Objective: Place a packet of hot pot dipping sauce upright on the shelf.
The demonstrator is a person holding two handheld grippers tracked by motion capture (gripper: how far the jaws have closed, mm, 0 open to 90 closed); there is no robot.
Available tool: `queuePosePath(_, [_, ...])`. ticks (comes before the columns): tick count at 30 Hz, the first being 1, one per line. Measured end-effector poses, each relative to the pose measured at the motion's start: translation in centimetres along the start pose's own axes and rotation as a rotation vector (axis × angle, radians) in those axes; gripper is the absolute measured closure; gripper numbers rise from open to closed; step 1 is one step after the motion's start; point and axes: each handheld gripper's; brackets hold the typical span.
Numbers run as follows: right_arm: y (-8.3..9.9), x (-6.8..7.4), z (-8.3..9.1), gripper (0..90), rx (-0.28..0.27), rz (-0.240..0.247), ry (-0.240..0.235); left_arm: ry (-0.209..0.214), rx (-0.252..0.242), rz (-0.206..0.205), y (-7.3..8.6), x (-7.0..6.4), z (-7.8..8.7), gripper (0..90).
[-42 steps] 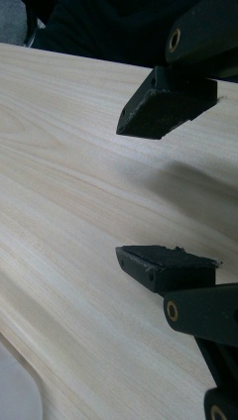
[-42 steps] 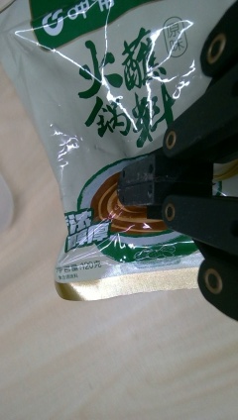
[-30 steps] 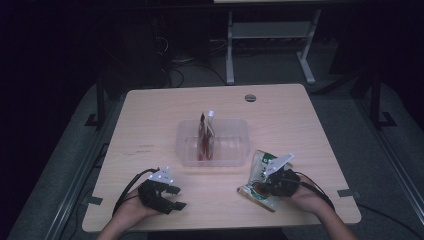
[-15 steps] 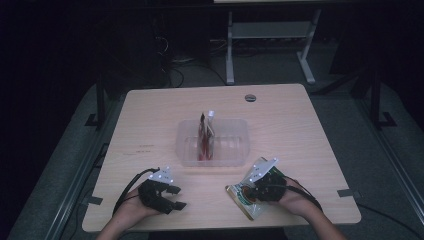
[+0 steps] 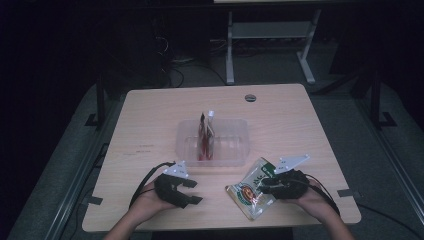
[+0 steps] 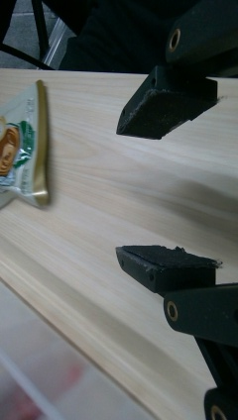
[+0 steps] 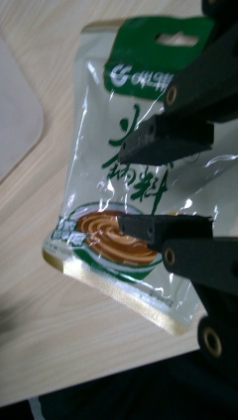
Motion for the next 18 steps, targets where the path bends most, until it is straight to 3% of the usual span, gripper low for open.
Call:
queuePosePath(6, [0.8,-0.3,0.2,62.9,0.012,-0.024,0.031,0.002,-0.021,-0.046,-2.2,-0.7,-1.7,37.6])
queuePosePath(10, [1.1,-0.9,0.6,80.3,0.015,-0.032,0.071,0.005,-0.027,-0.058,-3.3,-0.9,-2.6,37.6])
queuePosePath(12, [1.3,-1.5,0.9,83.5,0.008,-0.059,0.086,0.005,-0.028,-0.061,-3.8,-1.0,-3.1,37.6])
queuePosePath(16, [1.9,-2.5,1.3,78.0,-0.001,-0.09,0.108,0.005,-0.031,-0.065,-4.9,-1.1,-4.1,37.5])
queuePosePath(18, [2.0,-2.7,1.4,70.2,-0.005,-0.1,0.121,0.009,-0.035,-0.07,-5.4,-1.2,-4.7,37.5])
Point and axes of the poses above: each handheld gripper's, and its own axes: z roughly backward along the jaws, y roughly out of its underside, x roughly to its left, and after that the axes turned 5 degrees about z, right-handed
